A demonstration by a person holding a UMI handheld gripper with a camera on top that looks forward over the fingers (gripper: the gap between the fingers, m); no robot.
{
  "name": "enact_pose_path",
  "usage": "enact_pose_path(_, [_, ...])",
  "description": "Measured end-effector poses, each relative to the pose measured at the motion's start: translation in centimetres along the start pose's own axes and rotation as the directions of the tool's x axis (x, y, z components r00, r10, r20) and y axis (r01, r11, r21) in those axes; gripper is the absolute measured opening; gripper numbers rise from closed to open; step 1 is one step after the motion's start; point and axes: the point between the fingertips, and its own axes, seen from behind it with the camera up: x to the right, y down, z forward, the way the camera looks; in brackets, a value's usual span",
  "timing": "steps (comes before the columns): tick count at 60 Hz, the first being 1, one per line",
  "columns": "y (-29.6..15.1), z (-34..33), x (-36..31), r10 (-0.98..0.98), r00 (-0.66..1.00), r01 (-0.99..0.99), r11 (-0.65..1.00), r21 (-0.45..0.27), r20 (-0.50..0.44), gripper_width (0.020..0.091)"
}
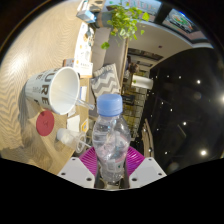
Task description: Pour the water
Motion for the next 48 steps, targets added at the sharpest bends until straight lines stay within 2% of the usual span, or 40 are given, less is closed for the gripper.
enact_pose_path(12, [0.6,-1.4,3.3,0.435,0.897,-0.440,0.897,0.050,0.080,0.0335])
enact_pose_path(16, [0.7,-1.6,3.3,0.597,0.788,-0.609,0.792,0.045,0.151,0.0335])
enact_pose_path(23, [-0.3,-1.8,1.7,0.809,0.494,-0.850,0.526,-0.019,0.318,0.0332])
enact_pose_path(30, [-1.5,-1.4,-0.7,0.879,0.213,-0.955,0.280,-0.099,0.427,0.0333])
enact_pose_path(35, [-2.1,-0.5,-3.0,0.876,0.069,-0.969,0.172,-0.176,0.477,0.0334])
enact_pose_path(43, [-3.9,1.0,-7.3,0.860,-0.065,-0.959,0.087,-0.270,0.507,0.0334])
enact_pose_path(48, [-4.8,2.1,-9.4,0.844,-0.096,-0.955,0.071,-0.288,0.528,0.0337])
